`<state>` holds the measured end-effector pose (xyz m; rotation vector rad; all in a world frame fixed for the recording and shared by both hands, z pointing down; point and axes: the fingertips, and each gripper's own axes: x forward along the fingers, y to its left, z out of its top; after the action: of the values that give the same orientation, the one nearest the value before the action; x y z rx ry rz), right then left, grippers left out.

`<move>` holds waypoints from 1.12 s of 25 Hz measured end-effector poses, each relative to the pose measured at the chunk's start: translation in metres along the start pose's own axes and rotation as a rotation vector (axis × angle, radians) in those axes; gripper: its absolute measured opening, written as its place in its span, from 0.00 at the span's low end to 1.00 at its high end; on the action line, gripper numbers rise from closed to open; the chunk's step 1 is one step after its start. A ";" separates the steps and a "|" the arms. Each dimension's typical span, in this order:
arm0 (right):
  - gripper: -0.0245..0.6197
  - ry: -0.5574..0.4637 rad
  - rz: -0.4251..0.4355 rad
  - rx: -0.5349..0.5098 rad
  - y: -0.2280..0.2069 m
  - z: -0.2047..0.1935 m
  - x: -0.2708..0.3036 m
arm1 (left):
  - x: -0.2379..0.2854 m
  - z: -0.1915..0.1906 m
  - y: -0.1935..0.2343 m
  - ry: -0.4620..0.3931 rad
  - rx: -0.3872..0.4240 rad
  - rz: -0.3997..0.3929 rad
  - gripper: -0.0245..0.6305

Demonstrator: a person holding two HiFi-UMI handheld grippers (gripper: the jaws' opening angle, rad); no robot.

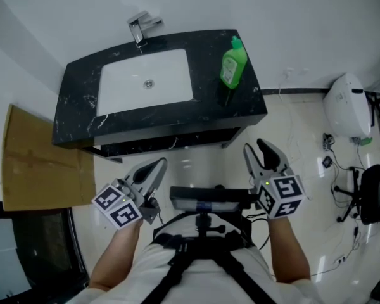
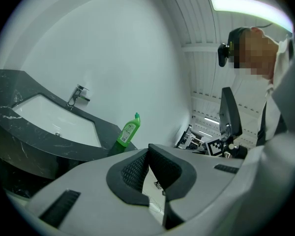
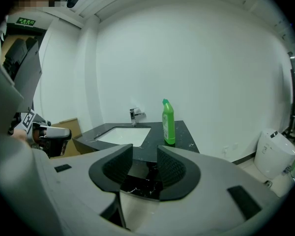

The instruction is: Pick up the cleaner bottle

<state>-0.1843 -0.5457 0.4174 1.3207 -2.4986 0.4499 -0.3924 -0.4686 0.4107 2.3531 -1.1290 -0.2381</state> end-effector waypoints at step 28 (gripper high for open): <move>0.29 0.061 0.147 0.051 -0.040 -0.006 0.007 | 0.050 0.003 -0.014 -0.022 0.000 0.019 0.03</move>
<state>-0.1546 -0.5704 0.4310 1.1271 -2.5592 0.5811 -0.3526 -0.5005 0.4042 2.3441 -1.1608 -0.2577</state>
